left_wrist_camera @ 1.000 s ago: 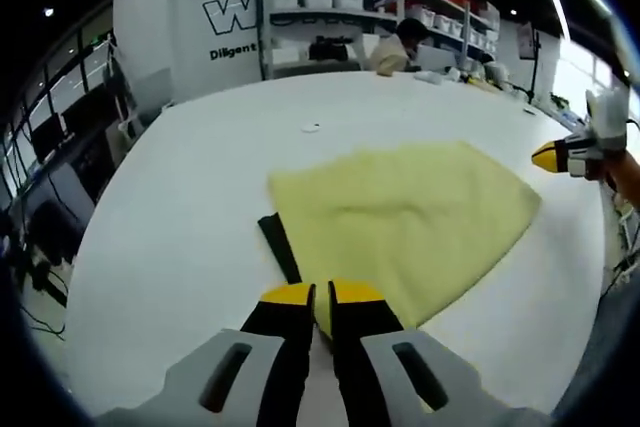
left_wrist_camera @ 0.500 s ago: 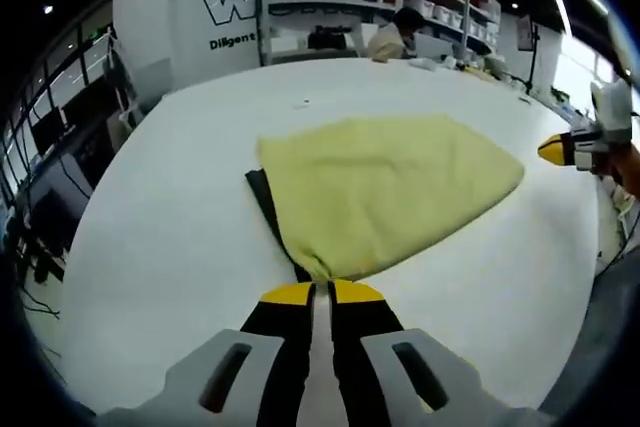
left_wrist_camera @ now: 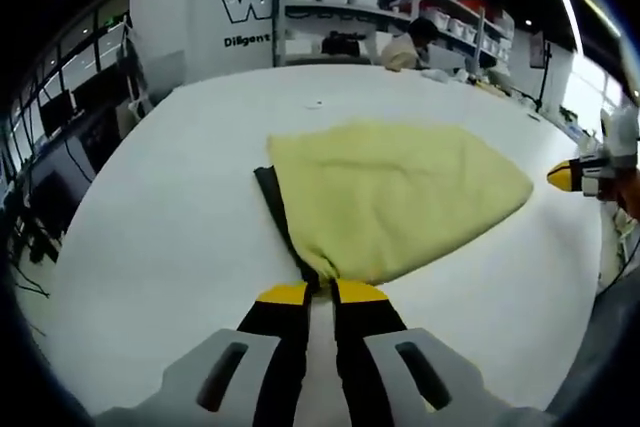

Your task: Fold the garment on the visible template until the final outline fits inside the template.

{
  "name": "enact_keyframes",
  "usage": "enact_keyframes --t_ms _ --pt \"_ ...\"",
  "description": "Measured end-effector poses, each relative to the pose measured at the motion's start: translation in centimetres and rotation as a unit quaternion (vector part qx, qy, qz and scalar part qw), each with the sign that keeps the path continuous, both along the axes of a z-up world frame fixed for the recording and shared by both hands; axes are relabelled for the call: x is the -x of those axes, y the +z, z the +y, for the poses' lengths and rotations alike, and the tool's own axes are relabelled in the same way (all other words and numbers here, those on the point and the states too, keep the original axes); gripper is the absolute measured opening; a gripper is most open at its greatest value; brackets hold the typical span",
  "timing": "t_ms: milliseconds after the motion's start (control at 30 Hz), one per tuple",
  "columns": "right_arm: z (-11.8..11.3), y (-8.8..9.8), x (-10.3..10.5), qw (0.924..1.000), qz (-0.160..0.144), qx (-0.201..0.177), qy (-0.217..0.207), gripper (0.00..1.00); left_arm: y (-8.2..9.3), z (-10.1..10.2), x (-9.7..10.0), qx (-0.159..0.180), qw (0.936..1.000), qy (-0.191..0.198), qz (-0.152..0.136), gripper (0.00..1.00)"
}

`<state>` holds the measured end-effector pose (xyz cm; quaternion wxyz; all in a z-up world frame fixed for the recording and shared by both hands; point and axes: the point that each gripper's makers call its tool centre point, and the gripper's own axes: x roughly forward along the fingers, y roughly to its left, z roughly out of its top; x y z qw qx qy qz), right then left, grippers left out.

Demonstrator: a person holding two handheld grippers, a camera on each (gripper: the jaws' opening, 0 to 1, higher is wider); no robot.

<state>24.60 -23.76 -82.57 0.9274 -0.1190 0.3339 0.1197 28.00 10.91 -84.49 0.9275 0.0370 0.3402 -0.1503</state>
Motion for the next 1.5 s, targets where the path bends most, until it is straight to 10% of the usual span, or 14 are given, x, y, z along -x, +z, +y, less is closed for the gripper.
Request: enact_keyframes --t_ms 1500 --pt "-0.3 -2.8 -2.1 0.9972 0.044 -0.061 -0.002 0.06 -0.3 -0.4 -0.5 0.013 0.9998 -0.005 0.016 0.0"
